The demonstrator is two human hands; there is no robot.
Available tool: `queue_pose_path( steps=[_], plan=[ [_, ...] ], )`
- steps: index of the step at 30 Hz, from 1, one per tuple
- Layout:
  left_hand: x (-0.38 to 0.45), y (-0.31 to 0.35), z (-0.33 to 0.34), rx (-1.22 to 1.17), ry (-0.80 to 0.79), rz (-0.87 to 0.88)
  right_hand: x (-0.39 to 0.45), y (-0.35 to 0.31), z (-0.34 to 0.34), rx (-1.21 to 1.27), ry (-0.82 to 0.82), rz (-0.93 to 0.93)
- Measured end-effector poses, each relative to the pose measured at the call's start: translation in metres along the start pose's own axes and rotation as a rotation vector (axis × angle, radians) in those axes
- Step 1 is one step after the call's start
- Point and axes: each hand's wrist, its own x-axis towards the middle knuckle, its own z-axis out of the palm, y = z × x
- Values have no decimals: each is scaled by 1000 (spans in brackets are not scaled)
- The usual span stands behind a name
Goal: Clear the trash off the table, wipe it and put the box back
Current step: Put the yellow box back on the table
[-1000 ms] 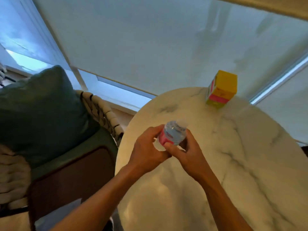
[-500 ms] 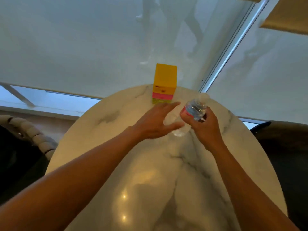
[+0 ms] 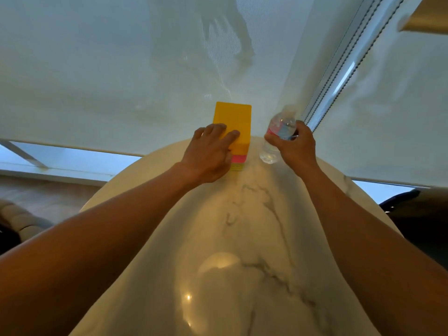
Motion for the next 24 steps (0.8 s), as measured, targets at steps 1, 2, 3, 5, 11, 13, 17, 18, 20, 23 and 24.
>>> queue_pose_path(
  steps=[1, 2, 3, 5, 11, 13, 17, 18, 20, 23, 24],
  plan=[
    [0, -1, 1, 27, 2, 7, 5, 1, 5, -12, 2, 2],
    [0, -2, 2, 47, 2, 15, 9, 2, 10, -22, 2, -1],
    [0, -3, 2, 60, 1, 23, 12, 2, 15, -31, 2, -3],
    [0, -4, 4, 77, -11, 19, 17, 2, 24, -36, 15, -9],
    [-3, -2, 5, 64, -6, 14, 26, -3, 42, -57, 38, -25],
    [-3, -2, 5, 61, -28, 13, 27, -3, 46, -71, 38, -36],
    [-2, -2, 6, 57, -74, 13, 27, -4, 44, -61, 19, -54],
    [-1, -2, 5, 57, -84, 17, 27, -4, 43, -59, 11, -55],
    [-2, -2, 4, 74, -100, 20, 26, -4, 41, -69, -8, -45],
    [0, -3, -3, 96, -134, 37, 21, -7, 38, -76, -42, 3],
    [0, -3, -5, 95, -144, 45, 18, -6, 37, -78, -57, 31]
  ],
)
